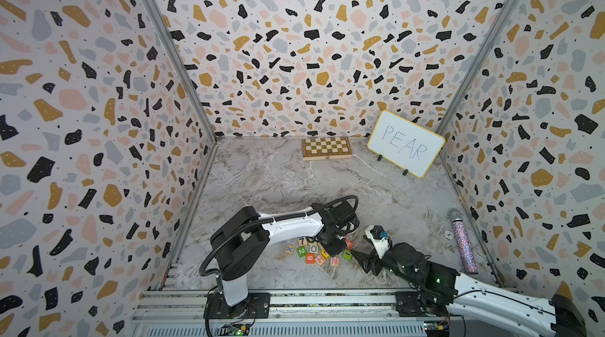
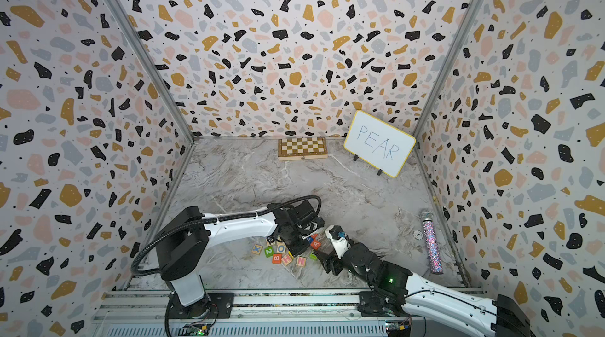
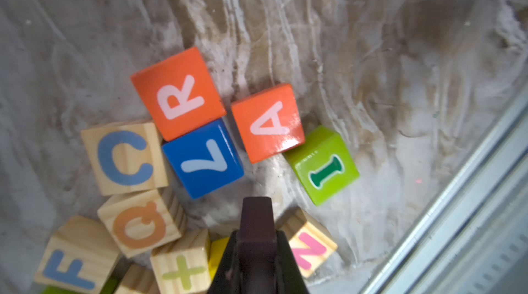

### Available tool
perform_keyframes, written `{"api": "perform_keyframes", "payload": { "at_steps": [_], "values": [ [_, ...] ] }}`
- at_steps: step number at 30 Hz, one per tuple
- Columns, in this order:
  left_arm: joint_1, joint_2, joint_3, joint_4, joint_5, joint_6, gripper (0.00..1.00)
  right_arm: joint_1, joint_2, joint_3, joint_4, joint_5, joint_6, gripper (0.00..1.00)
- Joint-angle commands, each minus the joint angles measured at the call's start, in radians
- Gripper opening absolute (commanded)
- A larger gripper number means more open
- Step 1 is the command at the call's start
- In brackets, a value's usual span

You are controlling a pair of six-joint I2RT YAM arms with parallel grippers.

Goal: Spell the uppercase word “pear” with letter blocks
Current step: Pick up the letter block from the center of the board.

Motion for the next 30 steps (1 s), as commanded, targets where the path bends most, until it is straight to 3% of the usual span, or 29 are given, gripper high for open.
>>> {"api": "perform_keyframes", "payload": {
  "at_steps": [1,6,8,11,14,18,22,28,30],
  "values": [
    [0.034,-0.081,0.091,-0.156,0.05,0.201,0.03,0.004,-0.006,0.025,0.002,0.022,-0.003,0.78],
    [0.187,-0.127,0.187,-0.344,0.214,0.472,0.05,-0.051,0.042,0.032,0.15,0.005,-0.044,0.92],
    [0.271,-0.131,0.217,-0.377,0.263,0.552,0.02,-0.165,0.127,0.065,0.206,-0.111,-0.038,0.92],
    [0.4,-0.07,0.342,-0.433,0.346,0.634,0.03,-0.427,0.319,0.169,0.221,-0.406,-0.007,0.9],
    [0.489,0.044,0.498,-0.55,0.446,0.779,0.05,-0.54,0.48,0.261,0.218,-0.465,0.017,0.88],
    [0.588,0.248,0.708,-0.731,0.434,0.933,0.05,-0.517,0.606,0.342,0.271,-0.443,-0.005,0.87],
    [0.69,0.428,0.887,-0.859,0.436,1.008,0.05,-0.482,0.689,0.39,0.34,-0.415,-0.032,0.87],
    [0.733,0.572,0.968,-0.854,0.357,1.092,0.04,-0.458,0.793,0.474,0.338,-0.406,-0.054,0.87],
    [0.741,0.616,1.009,-0.873,0.376,1.116,0.04,-0.439,0.812,0.486,0.343,-0.404,-0.064,0.87]
  ]
}}
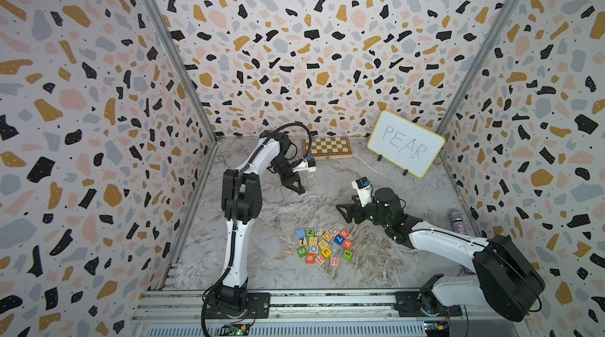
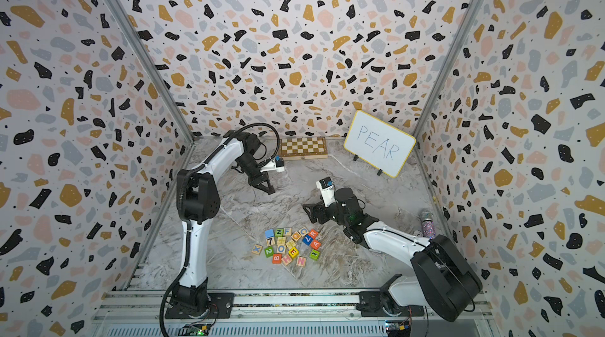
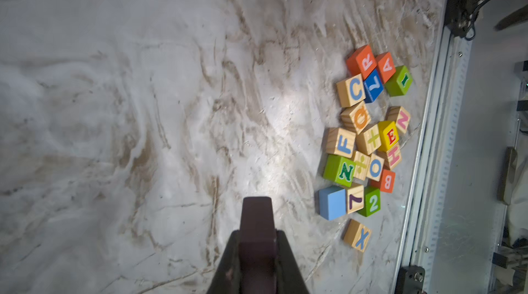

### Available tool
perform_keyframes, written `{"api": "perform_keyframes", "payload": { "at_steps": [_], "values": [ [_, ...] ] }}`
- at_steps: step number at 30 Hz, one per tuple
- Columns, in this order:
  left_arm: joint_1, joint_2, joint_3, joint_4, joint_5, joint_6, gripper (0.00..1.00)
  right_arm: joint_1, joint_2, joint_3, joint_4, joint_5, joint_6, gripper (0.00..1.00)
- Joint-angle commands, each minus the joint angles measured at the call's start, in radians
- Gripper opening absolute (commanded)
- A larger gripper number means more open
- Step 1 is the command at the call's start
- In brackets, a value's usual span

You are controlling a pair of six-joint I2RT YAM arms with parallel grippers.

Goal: Spell the uppercase word “pear” with letter blocks
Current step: Pick up the letter block from the center of the board, then place the letter block at the center of the board.

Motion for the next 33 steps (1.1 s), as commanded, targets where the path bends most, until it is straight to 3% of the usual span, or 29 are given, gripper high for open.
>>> {"api": "perform_keyframes", "payload": {
  "at_steps": [1,11,30,33],
  "values": [
    [-0.009,0.034,0.064,-0.081,0.005,0.088,0.04,0.031,0.019,0.046,0.026,-0.003,-0.034,0.87],
    [-0.012,0.189,0.207,-0.138,-0.063,0.111,0.04,0.098,0.124,0.05,0.082,-0.008,-0.059,0.87],
    [-0.026,0.287,0.272,-0.131,-0.135,0.13,0.06,0.128,0.055,-0.068,0.197,0.063,-0.075,0.87],
    [-0.028,0.291,0.273,-0.119,-0.143,0.127,0.14,0.133,0.061,-0.065,0.198,0.062,-0.078,0.87]
  ]
}}
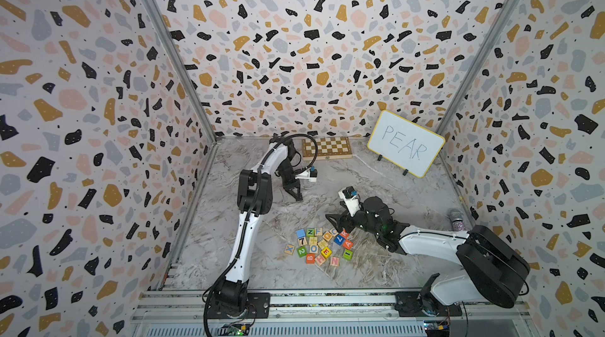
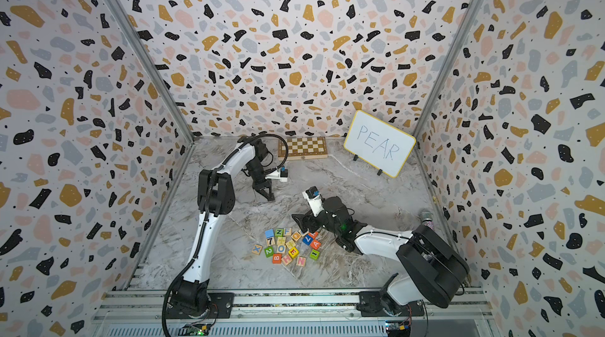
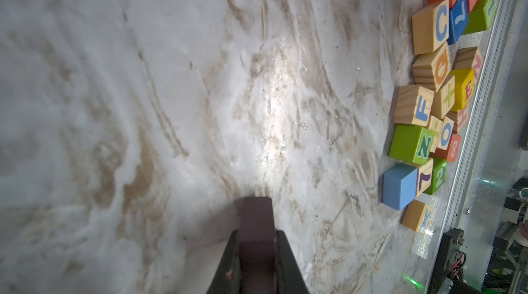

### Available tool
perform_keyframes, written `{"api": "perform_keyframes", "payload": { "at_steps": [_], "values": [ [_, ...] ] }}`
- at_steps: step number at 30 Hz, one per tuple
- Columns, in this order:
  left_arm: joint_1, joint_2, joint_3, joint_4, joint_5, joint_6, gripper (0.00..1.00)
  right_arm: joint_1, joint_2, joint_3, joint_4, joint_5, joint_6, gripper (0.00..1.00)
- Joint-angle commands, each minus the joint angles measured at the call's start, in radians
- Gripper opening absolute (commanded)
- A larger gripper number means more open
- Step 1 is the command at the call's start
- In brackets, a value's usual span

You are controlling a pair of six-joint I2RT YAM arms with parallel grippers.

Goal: Spell the uppercase word “pear” with letter blocks
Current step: Place the letter block at the center of the board.

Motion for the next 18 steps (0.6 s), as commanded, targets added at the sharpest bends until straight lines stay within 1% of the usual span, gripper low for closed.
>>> {"api": "perform_keyframes", "payload": {
  "at_steps": [1,4,10,13,15,17,18],
  "values": [
    [-0.007,0.016,0.015,0.001,-0.026,0.013,0.15,0.009,-0.017,-0.004,0.017,0.014,-0.015,0.87],
    [-0.01,0.011,0.011,0.015,-0.043,0.007,0.23,0.014,-0.02,-0.005,0.019,0.012,-0.023,0.87],
    [-0.015,-0.02,-0.001,0.062,-0.089,0.003,0.31,0.022,-0.013,-0.003,0.027,0.004,-0.028,0.87],
    [-0.015,-0.048,0.003,0.078,-0.086,-0.001,0.41,0.03,-0.01,0.0,0.024,0.004,-0.037,0.87],
    [-0.015,-0.069,0.007,0.086,-0.074,-0.009,0.45,0.038,-0.013,0.001,0.024,0.014,-0.044,0.87],
    [-0.015,-0.094,0.008,0.096,-0.059,-0.015,0.47,0.04,-0.013,-0.001,0.028,0.016,-0.048,0.87],
    [-0.015,-0.113,0.001,0.108,-0.05,-0.016,0.57,0.041,-0.014,-0.003,0.03,0.018,-0.047,0.87]
  ]
}}
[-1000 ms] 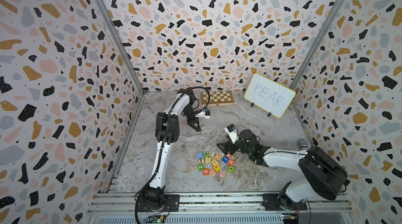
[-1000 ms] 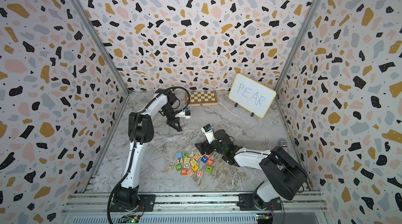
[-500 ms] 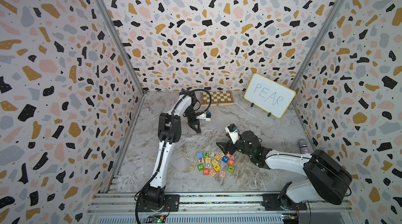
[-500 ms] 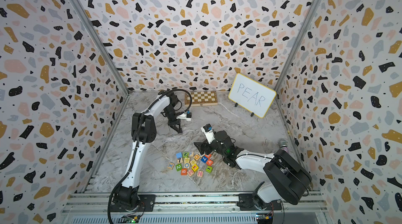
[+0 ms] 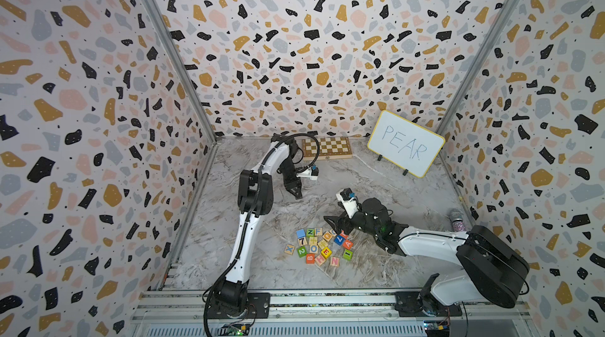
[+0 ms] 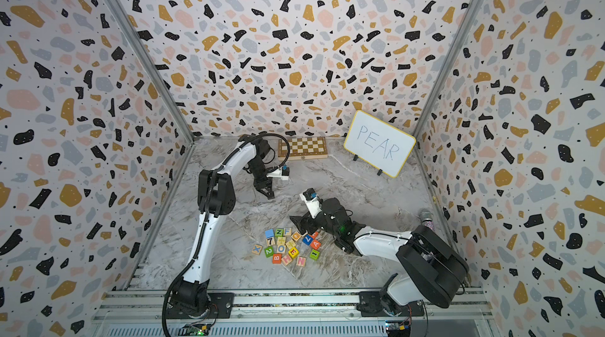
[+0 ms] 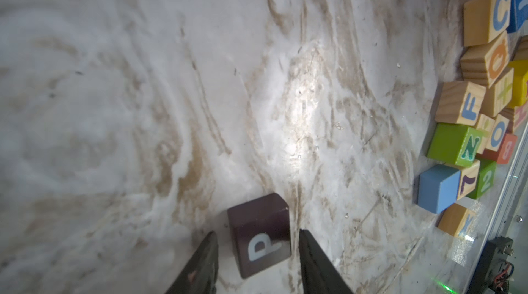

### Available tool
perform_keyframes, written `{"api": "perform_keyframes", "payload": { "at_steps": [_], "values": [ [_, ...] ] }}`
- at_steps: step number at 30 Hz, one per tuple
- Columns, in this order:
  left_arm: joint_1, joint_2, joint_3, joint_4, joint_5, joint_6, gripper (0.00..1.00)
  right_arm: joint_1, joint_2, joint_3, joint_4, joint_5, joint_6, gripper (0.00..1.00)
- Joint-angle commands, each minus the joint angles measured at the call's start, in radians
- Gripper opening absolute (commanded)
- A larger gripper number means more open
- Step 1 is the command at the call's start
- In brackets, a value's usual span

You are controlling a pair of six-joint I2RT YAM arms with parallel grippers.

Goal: Spell the uppercase word “pear” with letter blocks
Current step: Place the letter block at the center of the board, then move the letter block to the center of the board.

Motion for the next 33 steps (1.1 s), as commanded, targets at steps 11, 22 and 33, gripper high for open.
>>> {"api": "perform_keyframes", "payload": {
  "at_steps": [11,22,33],
  "values": [
    [-0.009,-0.483,-0.414,0.58,-0.15,-0.423,0.83,0.01,-0.053,-0.018,0.028,0.068,-0.018,0.87],
    [-0.084,-0.947,-1.111,1.288,-0.418,-1.354,0.92,-0.086,0.053,0.157,-0.037,0.023,0.097,0.89],
    [-0.198,-0.843,-1.165,1.261,-0.594,-1.461,0.82,-0.105,0.101,0.109,-0.035,0.091,0.048,0.89]
  ]
}}
